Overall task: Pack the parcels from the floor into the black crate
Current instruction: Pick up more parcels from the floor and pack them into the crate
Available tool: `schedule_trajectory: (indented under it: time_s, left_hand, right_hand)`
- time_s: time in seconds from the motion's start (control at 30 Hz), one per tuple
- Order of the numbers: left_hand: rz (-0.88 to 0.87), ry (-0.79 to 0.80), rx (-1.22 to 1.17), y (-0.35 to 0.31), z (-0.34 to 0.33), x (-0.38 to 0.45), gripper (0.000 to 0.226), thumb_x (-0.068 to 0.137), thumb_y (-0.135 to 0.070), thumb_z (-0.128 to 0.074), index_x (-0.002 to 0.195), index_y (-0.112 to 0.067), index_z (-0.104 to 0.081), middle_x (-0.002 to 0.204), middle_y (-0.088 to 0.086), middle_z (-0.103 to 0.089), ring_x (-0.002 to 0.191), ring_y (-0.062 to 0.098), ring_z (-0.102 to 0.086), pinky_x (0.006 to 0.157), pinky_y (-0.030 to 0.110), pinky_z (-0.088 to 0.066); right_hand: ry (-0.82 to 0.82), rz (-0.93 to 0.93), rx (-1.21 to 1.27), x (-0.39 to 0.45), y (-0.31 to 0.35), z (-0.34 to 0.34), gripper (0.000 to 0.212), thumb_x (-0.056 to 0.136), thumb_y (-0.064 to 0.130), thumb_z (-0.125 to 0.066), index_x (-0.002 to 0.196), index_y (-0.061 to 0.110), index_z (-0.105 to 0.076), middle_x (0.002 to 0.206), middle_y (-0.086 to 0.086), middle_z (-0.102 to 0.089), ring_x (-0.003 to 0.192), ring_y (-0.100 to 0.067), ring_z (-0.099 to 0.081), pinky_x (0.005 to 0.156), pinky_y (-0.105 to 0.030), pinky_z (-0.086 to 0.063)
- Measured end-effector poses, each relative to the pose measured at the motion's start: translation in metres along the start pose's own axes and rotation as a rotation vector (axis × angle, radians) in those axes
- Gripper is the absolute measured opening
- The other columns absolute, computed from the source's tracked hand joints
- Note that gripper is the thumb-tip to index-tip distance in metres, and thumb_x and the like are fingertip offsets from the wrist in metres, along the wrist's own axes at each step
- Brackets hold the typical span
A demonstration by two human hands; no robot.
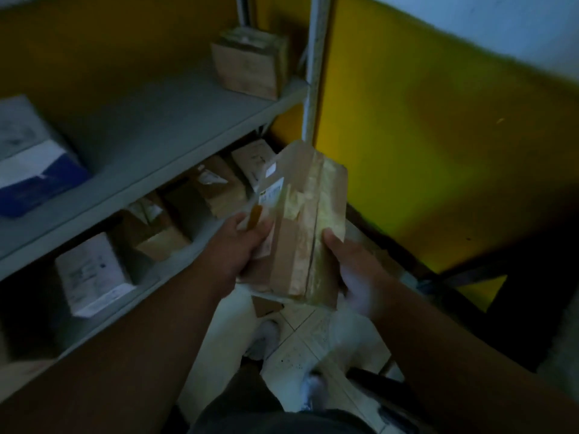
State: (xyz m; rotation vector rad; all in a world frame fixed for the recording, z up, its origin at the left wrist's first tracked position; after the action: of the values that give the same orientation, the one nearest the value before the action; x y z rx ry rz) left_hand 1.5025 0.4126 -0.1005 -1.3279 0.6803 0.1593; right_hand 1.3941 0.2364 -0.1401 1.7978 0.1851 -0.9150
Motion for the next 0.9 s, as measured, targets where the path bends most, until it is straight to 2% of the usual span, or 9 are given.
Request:
schedule_trajectory:
  time_s: [0.1, 0.17, 0.27, 0.37, 0.47, 0.53, 0.67, 0.77, 0.9]
  left_hand:
    - [-0.025, -0.086, -0.007, 0.025, 0.029, -0.048, 0.069, 0.055, -0.059, -0.085, 0.117, -0.035, -0.064, 0.112, 0.001, -0.073, 0.094, 0.022, -0.073, 0.085, 0.048, -0.058]
    - [-0.01, -0.143, 0.004, 0.048, 0.052, -0.079, 0.068, 0.059, -0.05, -0.088, 0.118, -0.026, -0.064, 0.108, 0.004, -0.074, 0.093, 0.025, -0.073, 0.083, 0.051, -0.059]
    - [-0.019, -0.258, -0.009, 0.076, 0.086, -0.126, 0.06, 0.067, -0.042, -0.086, 0.118, -0.024, -0.061, 0.107, 0.003, -0.073, 0.093, 0.025, -0.072, 0.081, 0.051, -0.059]
    - [-0.045, -0.369, 0.019, 0.099, 0.119, -0.167, 0.053, 0.076, -0.044, -0.081, 0.12, -0.029, -0.057, 0.109, -0.002, -0.07, 0.095, 0.022, -0.07, 0.083, 0.048, -0.059]
    - [-0.056, -0.443, 0.004, 0.128, 0.159, -0.211, 0.041, 0.081, -0.048, -0.075, 0.113, -0.037, -0.053, 0.104, -0.005, -0.069, 0.088, 0.017, -0.071, 0.072, 0.04, -0.061]
    - [-0.055, -0.486, -0.042, 0.154, 0.195, -0.247, 0.036, 0.084, -0.045, -0.073, 0.113, -0.037, -0.054, 0.102, -0.006, -0.07, 0.083, 0.015, -0.072, 0.065, 0.036, -0.061]
    - [-0.023, -0.583, -0.226, 0.232, 0.29, -0.337, 0.026, 0.086, -0.033, -0.073, 0.109, -0.036, -0.06, 0.104, -0.002, -0.073, 0.081, 0.016, -0.075, 0.064, 0.037, -0.062]
    - [0.026, -0.724, -0.26, 0.292, 0.363, -0.423, 0.028, 0.085, -0.035, -0.072, 0.111, -0.035, -0.06, 0.103, -0.001, -0.073, 0.083, 0.02, -0.074, 0.067, 0.042, -0.062]
    - [0.076, -0.853, -0.182, 0.341, 0.423, -0.513, 0.028, 0.085, -0.039, -0.069, 0.111, -0.034, -0.059, 0.102, -0.001, -0.071, 0.09, 0.024, -0.07, 0.077, 0.05, -0.06]
  right_hand:
    - [-0.045, 0.037, -0.485, -0.02, -0.015, -0.014, 0.054, 0.099, 0.052, -0.046, 0.138, 0.014, -0.052, 0.117, -0.005, -0.061, 0.1, -0.023, -0.062, 0.089, -0.04, -0.053]
    - [-0.004, 0.06, -0.635, -0.04, -0.031, -0.039, 0.049, 0.103, 0.045, -0.037, 0.138, 0.014, -0.053, 0.117, -0.008, -0.061, 0.1, -0.025, -0.062, 0.086, -0.031, -0.048]
    - [0.155, 0.001, -0.461, -0.078, -0.071, -0.082, 0.064, 0.097, 0.065, -0.032, 0.137, 0.021, -0.057, 0.129, -0.006, -0.065, 0.118, -0.026, -0.061, 0.107, -0.044, -0.043]
    - [0.309, 0.031, -0.398, -0.113, -0.097, -0.122, 0.081, 0.079, 0.081, -0.044, 0.137, 0.027, -0.055, 0.126, -0.004, -0.067, 0.115, -0.024, -0.063, 0.103, -0.049, -0.047]
    - [0.435, 0.087, -0.371, -0.147, -0.12, -0.163, 0.075, 0.069, 0.069, -0.065, 0.129, 0.027, -0.057, 0.11, 0.0, -0.075, 0.099, -0.021, -0.072, 0.08, -0.038, -0.059]
    - [0.494, 0.106, -0.404, -0.171, -0.147, -0.194, 0.068, 0.068, 0.057, -0.073, 0.126, 0.024, -0.058, 0.103, -0.001, -0.077, 0.091, -0.019, -0.075, 0.068, -0.032, -0.059]
    - [0.625, 0.123, -0.438, -0.235, -0.226, -0.282, 0.043, 0.071, 0.047, -0.073, 0.108, 0.028, -0.061, 0.088, 0.003, -0.078, 0.076, -0.015, -0.076, 0.052, -0.024, -0.055]
    - [0.728, 0.076, -0.458, -0.3, -0.303, -0.352, 0.049, 0.07, 0.051, -0.073, 0.111, 0.027, -0.059, 0.089, 0.002, -0.078, 0.077, -0.016, -0.076, 0.052, -0.024, -0.055]
    - [0.783, 0.005, -0.504, -0.369, -0.384, -0.406, 0.053, 0.07, 0.051, -0.074, 0.112, 0.021, -0.064, 0.098, -0.015, -0.075, 0.085, -0.026, -0.075, 0.063, -0.034, -0.059]
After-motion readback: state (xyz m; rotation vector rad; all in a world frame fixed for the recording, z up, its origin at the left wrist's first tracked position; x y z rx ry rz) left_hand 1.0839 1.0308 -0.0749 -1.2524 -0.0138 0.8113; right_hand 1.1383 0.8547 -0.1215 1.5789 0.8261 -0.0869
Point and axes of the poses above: each hand's wrist, its own x-axis towards the middle knuckle, its own z-axis out of the back of the hand, y = z × x, the point moved 8 cm from there along x, towards the middle knuckle
